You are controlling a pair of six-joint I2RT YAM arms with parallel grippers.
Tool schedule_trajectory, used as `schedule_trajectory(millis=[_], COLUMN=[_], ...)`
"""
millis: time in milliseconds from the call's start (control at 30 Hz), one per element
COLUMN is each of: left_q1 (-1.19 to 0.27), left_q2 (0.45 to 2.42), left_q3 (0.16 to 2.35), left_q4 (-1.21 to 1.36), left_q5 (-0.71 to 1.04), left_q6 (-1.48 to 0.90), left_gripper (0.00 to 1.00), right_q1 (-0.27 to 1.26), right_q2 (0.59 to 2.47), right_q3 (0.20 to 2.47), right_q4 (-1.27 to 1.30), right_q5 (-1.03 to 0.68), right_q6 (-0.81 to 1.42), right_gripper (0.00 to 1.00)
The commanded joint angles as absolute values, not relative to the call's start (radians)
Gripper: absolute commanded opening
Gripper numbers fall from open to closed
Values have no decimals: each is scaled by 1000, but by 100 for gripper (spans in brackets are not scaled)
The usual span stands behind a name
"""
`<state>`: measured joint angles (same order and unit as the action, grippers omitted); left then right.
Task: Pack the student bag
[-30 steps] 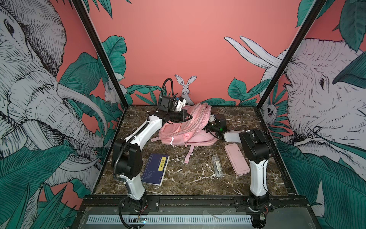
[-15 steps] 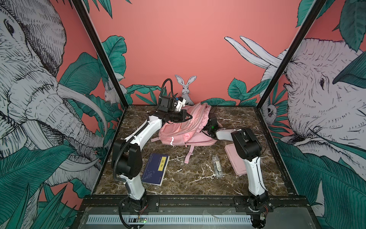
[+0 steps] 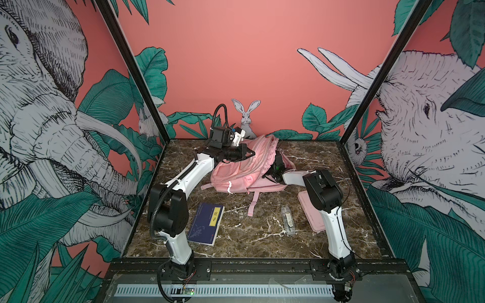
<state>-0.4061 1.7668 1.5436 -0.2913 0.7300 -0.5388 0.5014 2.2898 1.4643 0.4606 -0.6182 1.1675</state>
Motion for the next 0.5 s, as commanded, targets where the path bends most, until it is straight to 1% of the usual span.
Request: schedule_trajectory(millis=[0,33,167,333,467], left_q1=[-405,-405,-405,-404,-406], left_q2=[1715,1718,1722,1726,1734], left_q3=[1562,1563,1565,1570,1571], left_q4=[-168,-165,-159,-172,-183], left_q5=[799,798,799,789,779], left_q6=[-563,-567,-571,-562,-552], left_gripper=[0,0,0,0,0], right_q1=[518,521,520,503,458], right_q2=[2249,2249,2240,2180,2125], right_q3=[1469,1469,1454,1417,1365], right_q4=[430,429,426,394,379], right_q5=[-625,-627,-634,-623,-619], right_q6=[1125,1124,1114,1073,1055], right_gripper=[21,23,39,49,56])
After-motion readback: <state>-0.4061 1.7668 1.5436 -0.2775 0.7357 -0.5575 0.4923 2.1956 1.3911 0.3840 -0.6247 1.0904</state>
